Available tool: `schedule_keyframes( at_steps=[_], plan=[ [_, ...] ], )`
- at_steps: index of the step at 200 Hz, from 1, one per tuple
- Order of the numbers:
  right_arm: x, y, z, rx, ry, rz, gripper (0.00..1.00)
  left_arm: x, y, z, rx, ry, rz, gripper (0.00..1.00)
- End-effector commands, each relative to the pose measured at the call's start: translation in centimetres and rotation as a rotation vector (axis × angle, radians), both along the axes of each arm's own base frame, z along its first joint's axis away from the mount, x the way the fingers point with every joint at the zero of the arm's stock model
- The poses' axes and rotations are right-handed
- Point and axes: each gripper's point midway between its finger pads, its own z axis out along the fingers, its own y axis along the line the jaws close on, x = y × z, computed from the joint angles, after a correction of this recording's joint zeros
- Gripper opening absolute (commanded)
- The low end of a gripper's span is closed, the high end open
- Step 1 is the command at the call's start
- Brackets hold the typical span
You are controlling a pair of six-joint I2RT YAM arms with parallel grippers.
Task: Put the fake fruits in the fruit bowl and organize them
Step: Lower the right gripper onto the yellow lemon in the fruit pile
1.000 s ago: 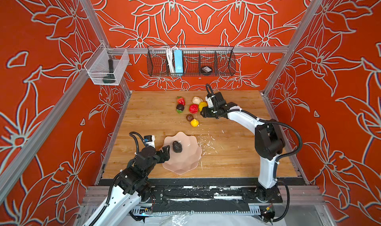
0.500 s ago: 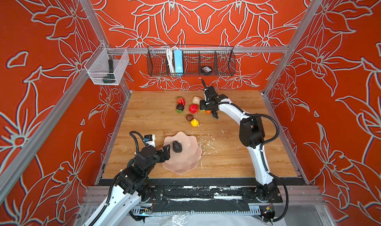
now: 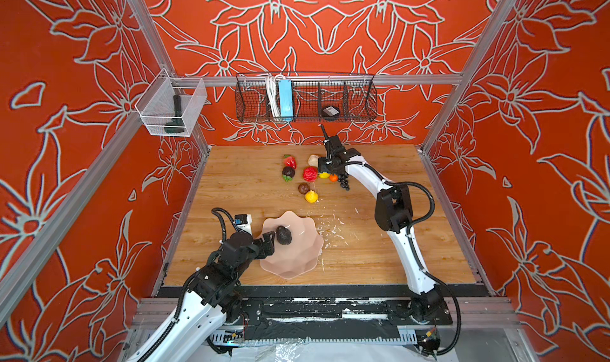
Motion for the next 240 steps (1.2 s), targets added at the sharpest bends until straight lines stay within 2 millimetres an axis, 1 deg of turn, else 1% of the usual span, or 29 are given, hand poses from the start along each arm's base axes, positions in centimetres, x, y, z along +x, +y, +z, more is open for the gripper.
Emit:
schedule_keyframes(
  at_steps=[1, 25, 48, 102, 132, 153, 179, 200, 212, 240],
  plan=[
    [0.3, -0.9, -1.7, -0.056, 0.024, -0.025, 0.68, 0.1, -0.1, 0.2, -0.006, -0.018, -0.002, 0.9],
    [0.8, -0.4, -2.1, -0.051, 0.018, -0.006, 0.68, 0.1, -0.1, 0.3, -0.007, -0.021, -0.004, 0.9],
    [1.0, -0.7, -2.9, -0.08, 0.032, -0.01, 0.68, 0.1, -0.1, 0.3, -0.005, -0.016, -0.004, 0.9],
    [1.3, -1.0, -4.2, -0.115, 0.036, -0.006, 0.7, 0.1, -0.2, 0.3, -0.007, -0.016, -0.007, 0.91],
    [1.4, -0.9, -4.2, -0.116, 0.031, 0.002, 0.69, 0.1, -0.2, 0.2, -0.005, -0.015, -0.007, 0.91],
    [1.3, -0.7, -3.4, -0.107, 0.023, 0.015, 0.65, 0.1, -0.1, 0.2, -0.003, -0.013, -0.005, 0.91],
    [1.0, -0.8, -1.7, -0.099, 0.003, 0.022, 0.62, 0.1, -0.1, 0.1, -0.002, -0.011, -0.004, 0.91],
    [0.4, -0.6, 0.0, -0.076, -0.023, 0.038, 0.61, 0.2, -0.2, 0.1, -0.003, -0.013, -0.004, 0.91],
    [0.1, -0.8, 0.8, -0.071, -0.036, 0.036, 0.61, 0.2, -0.1, 0.0, -0.001, -0.012, -0.004, 0.91],
    [-1.1, -1.0, 2.2, -0.055, -0.049, 0.043, 0.59, 0.2, -0.2, 0.0, -0.002, -0.009, -0.005, 0.91]
  ],
)
